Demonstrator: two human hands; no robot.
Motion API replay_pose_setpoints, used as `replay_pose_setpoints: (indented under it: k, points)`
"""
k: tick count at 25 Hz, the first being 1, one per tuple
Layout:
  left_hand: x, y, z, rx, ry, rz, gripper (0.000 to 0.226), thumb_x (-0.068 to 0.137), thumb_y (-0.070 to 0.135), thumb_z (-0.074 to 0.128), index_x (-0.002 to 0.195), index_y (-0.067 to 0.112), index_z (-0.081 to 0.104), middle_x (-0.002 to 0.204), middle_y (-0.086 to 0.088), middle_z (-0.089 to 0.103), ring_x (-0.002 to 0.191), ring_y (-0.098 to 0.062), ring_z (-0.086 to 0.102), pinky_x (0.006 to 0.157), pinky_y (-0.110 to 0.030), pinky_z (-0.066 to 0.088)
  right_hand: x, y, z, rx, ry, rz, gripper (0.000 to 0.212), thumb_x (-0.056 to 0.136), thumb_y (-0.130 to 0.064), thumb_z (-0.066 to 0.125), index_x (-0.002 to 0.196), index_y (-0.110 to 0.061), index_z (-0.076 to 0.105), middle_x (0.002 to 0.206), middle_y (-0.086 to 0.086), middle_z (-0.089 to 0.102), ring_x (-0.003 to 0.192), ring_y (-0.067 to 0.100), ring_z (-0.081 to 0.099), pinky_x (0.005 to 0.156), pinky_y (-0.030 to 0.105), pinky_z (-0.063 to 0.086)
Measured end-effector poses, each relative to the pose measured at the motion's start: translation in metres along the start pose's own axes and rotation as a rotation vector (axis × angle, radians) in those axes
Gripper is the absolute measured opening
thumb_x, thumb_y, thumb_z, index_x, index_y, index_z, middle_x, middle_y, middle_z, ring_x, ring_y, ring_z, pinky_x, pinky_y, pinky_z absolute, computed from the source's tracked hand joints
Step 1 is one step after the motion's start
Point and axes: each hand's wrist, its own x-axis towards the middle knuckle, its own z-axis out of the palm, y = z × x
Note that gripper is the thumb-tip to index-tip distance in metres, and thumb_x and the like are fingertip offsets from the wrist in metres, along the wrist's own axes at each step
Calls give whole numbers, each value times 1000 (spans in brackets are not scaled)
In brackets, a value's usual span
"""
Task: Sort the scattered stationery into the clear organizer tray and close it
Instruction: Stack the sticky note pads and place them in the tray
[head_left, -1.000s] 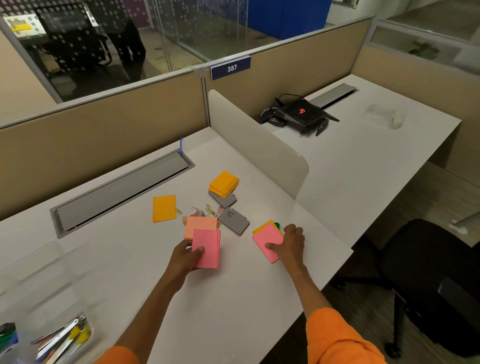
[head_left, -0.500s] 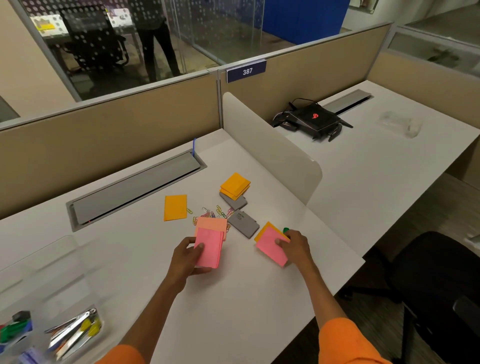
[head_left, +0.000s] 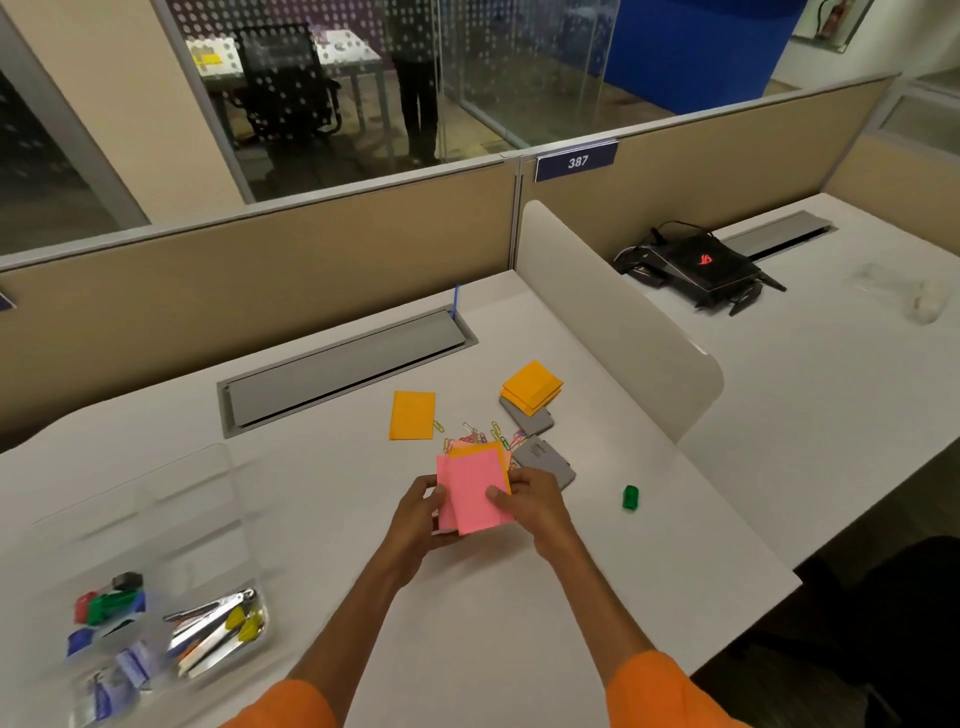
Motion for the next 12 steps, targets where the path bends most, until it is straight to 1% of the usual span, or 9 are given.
replay_pose_setpoints:
  k: [2, 3, 5, 6, 7, 9, 10, 11, 12]
  points:
    - [-2, 2, -3, -53, -20, -7, 28, 99, 39, 47, 119, 21, 56, 118, -8, 63, 106, -33, 65, 84, -55, 56, 2, 1, 18, -103, 28, -42, 27, 72, -20, 82, 91, -11, 66, 98, 10, 72, 86, 22, 68, 76, 42, 58]
    - [-1, 1, -5, -64, -35, -1, 33, 96, 42, 52, 122, 22, 56, 119, -6, 64, 107, -32, 64, 83, -53, 57, 3, 1, 26, -156, 34, -52, 36, 70, -26, 83, 96, -9, 65, 100, 9, 72, 86, 22, 68, 69, 36, 58]
    - [2, -4, -11, -43, -44, 49, 46, 87, 38, 67, 128, 20, 54, 121, -8, 65, 106, -31, 65, 75, -46, 60, 7, -2, 38, -254, 28, -60, 50, 70, -37, 83, 104, -8, 62, 102, 6, 68, 89, 21, 66, 59, 23, 50]
    - [5, -7, -15, -32, -16, 72, 50, 83, 35, 71, 128, 19, 54, 122, -10, 65, 105, -30, 66, 71, -42, 60, 11, -3, 41, -295, 29, -63, 52, 70, -42, 81, 104, -9, 61, 103, 6, 67, 91, 22, 65, 60, 23, 47]
    - [9, -9, -19, -30, 29, 82, 49, 83, 31, 71, 128, 18, 54, 123, -12, 64, 104, -30, 66, 68, -39, 60, 16, -5, 42, -323, 43, -68, 50, 71, -45, 80, 101, -11, 59, 103, 7, 66, 93, 23, 64, 62, 25, 46]
    - [15, -13, -28, -63, 108, 81, 39, 89, 22, 67, 126, 16, 55, 122, -14, 64, 103, -30, 66, 66, -37, 59, 33, -9, 36, -377, 86, -103, 46, 70, -43, 81, 96, -14, 56, 102, 11, 66, 93, 26, 64, 65, 29, 45]
    - [17, -15, -33, -80, 135, 80, 37, 90, 20, 66, 125, 16, 55, 122, -15, 64, 103, -30, 66, 66, -37, 58, 42, -10, 31, -445, 93, -131, 49, 69, -39, 83, 99, -13, 55, 104, 13, 65, 94, 27, 62, 66, 30, 44]
    - [20, -17, -37, -96, 157, 79, 39, 89, 21, 67, 126, 15, 55, 122, -15, 64, 103, -31, 65, 66, -37, 57, 51, -11, 26, -566, 91, -172, 55, 68, -37, 84, 106, -12, 54, 109, 13, 62, 100, 27, 59, 72, 32, 44]
    - [23, -18, -42, -110, 180, 77, 40, 89, 22, 67, 127, 14, 55, 122, -15, 64, 104, -32, 65, 68, -38, 57, 59, -12, 23, -732, 80, -210, 65, 66, -39, 84, 115, -12, 52, 117, 13, 57, 108, 28, 54, 81, 35, 43]
